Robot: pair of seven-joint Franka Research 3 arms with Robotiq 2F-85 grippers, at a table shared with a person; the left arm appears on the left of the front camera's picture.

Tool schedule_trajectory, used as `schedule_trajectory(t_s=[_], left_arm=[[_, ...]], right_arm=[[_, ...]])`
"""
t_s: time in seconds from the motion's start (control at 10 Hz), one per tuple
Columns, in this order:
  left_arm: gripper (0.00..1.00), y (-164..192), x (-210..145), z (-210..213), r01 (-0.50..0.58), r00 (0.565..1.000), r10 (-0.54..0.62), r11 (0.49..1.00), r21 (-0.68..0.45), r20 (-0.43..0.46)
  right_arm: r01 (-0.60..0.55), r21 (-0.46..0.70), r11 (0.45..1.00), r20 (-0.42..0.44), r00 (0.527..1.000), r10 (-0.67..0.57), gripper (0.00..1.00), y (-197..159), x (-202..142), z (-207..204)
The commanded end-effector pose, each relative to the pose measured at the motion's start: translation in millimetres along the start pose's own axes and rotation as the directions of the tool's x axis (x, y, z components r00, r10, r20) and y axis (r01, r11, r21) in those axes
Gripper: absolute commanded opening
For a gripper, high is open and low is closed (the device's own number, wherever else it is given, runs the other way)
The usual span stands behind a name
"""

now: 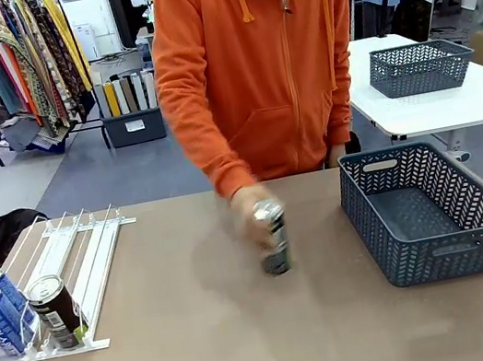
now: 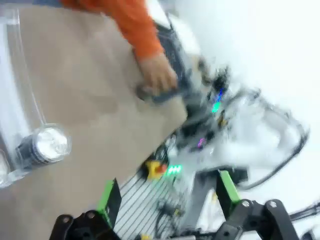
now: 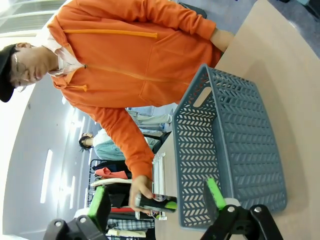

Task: Retrieve and store the cans from the dispenser.
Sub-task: Pick up one can from the Automatic Can Dispenser and place it in the middle of the table.

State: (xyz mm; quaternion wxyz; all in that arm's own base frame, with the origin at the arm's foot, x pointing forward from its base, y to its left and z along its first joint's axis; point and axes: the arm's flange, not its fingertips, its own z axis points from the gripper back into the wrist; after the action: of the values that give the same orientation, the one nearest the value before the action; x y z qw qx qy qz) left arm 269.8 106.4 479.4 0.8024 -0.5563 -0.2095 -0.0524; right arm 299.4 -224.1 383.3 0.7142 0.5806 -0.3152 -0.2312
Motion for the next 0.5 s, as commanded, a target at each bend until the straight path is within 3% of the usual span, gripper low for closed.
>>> schedule_trajectory(t_s=[0.0, 0.1, 0.4], left_arm=[[1.00, 40.0, -42.8, -28.1, -0.124, 0.982, 0.133, 0.990, -0.070, 0.133], [1.00, 0.0, 0.0, 0.0, 0.000, 1.000, 0.000, 1.000, 0.000, 0.000], [1.00, 0.0, 0.0, 0.0, 0.000, 1.000, 0.000, 1.000, 0.000, 0.000]], right_arm=[[-0.001, 0.009, 1.000, -0.006, 1.000, 0.001, 1.00, 3.4, 0.6, 1.7], [-0.001, 0.009, 1.000, -0.006, 1.000, 0.001, 1.00, 3.4, 0.6, 1.7], [-0.001, 0.009, 1.000, -0.006, 1.000, 0.001, 1.00, 3.4, 0.6, 1.7]])
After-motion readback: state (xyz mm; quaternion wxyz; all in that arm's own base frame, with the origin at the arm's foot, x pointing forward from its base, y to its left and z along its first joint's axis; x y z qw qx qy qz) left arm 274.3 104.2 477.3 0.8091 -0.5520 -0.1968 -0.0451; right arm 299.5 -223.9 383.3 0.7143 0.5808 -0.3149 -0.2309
